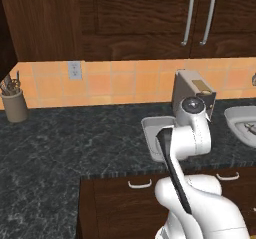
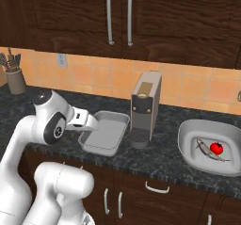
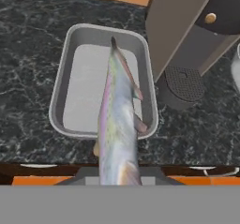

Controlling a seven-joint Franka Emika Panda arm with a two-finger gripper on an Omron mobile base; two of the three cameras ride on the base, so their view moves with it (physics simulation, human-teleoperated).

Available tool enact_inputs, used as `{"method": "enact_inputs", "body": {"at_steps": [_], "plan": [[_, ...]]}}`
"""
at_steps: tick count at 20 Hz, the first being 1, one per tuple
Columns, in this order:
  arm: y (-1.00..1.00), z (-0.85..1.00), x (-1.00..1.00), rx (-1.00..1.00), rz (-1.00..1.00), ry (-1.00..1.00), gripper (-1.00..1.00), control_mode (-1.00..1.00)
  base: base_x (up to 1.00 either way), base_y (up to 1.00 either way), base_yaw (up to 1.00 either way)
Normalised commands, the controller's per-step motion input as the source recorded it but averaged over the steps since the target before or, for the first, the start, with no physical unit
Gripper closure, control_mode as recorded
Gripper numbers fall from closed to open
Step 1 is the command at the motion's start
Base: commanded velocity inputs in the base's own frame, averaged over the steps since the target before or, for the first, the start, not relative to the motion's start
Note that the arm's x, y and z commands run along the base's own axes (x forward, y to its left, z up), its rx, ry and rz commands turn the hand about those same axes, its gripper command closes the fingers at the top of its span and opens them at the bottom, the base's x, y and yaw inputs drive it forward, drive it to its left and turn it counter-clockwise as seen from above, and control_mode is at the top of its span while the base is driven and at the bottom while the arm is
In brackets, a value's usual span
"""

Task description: Place one tomato and one fish in each tupperware on the nearby counter, to pack two identical lunches.

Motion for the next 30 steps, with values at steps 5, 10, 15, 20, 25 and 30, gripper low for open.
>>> {"method": "enact_inputs", "body": {"at_steps": [5,10,15,20,25,30], "plan": [[0.01,-0.35,0.75,0.01,-0.05,0.03,1.00,-1.00,0.00,0.00,0.00],[-0.02,-0.33,0.73,0.01,0.03,0.07,1.00,-1.00,0.00,0.00,0.00],[-0.04,-0.29,0.48,0.19,0.00,0.13,1.00,-1.00,0.00,0.00,0.00],[0.00,-0.29,0.54,0.08,0.00,0.05,1.00,-1.00,0.00,0.00,0.00],[0.00,-0.39,0.50,0.00,0.00,0.00,1.00,-1.00,0.00,0.00,0.00],[0.00,-0.38,0.25,0.00,0.00,0.00,1.00,-1.00,0.00,0.00,0.00]]}}
